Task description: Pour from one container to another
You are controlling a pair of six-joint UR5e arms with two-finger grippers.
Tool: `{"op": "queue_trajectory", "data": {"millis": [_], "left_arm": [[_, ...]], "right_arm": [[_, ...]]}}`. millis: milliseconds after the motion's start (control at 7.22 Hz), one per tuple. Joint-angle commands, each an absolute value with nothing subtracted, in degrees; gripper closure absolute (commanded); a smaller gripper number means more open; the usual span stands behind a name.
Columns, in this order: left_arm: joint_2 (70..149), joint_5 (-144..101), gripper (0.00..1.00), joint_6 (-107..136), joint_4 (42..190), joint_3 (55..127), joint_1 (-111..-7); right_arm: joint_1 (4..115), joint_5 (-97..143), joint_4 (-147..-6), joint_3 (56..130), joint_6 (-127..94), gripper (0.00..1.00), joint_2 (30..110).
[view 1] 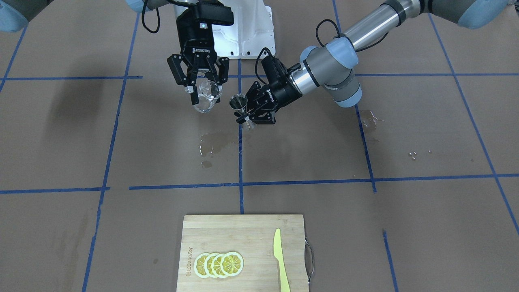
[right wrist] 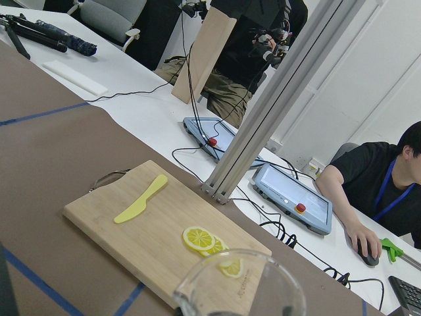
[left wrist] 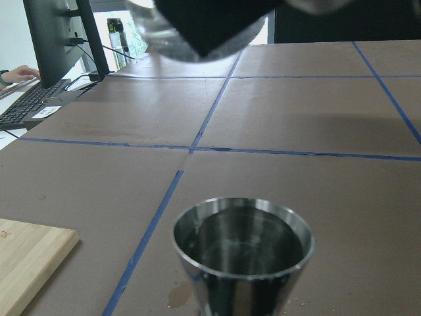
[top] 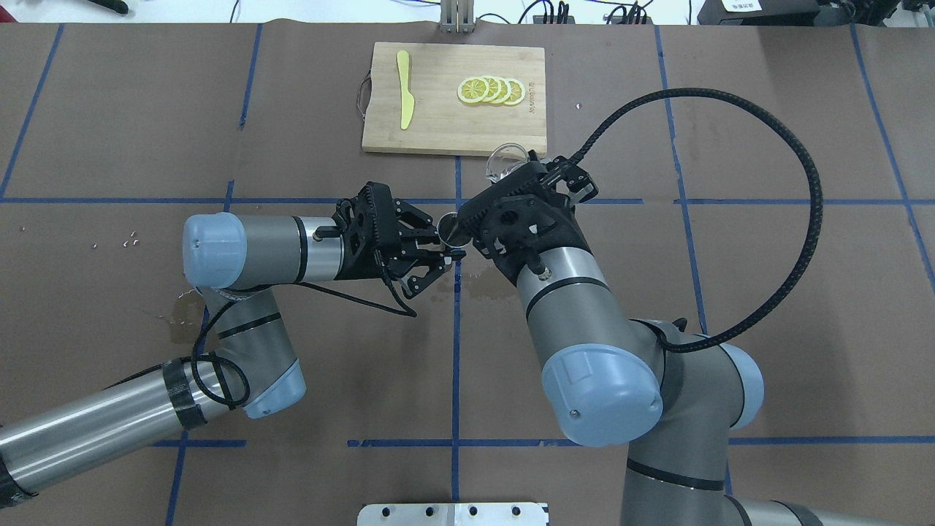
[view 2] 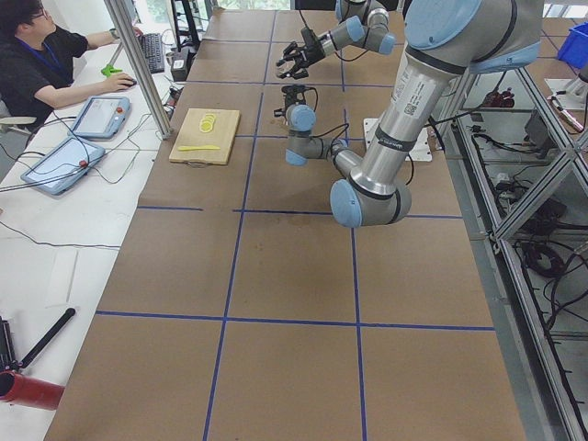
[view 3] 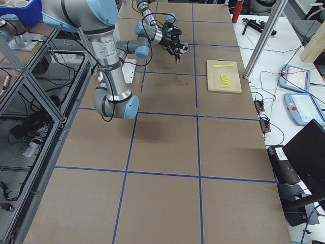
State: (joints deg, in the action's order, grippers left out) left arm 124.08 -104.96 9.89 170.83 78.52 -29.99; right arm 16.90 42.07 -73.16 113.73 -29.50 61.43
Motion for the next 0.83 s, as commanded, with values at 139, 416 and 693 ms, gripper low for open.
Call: {"op": "queue_trajectory", "data": {"millis": [139,416,693], "left_arm": [[123.1,-105.0,1.0,11.4,170.9,79.7,-30.7],[118.9,-105.0,1.0,14.8,173.6,83.1,-31.2],[112.4,-105.0,1.0,16.9,174.2,87.6,-33.2]], "right_arm": [[19.4,42.4,-65.0,113.5,-27.7,1.0,66.6],[19.7,42.4,-65.0,113.1,-27.5,1.0,66.6],[19.8,42.4,-65.0,112.5,-27.5,1.0,66.5]]}}
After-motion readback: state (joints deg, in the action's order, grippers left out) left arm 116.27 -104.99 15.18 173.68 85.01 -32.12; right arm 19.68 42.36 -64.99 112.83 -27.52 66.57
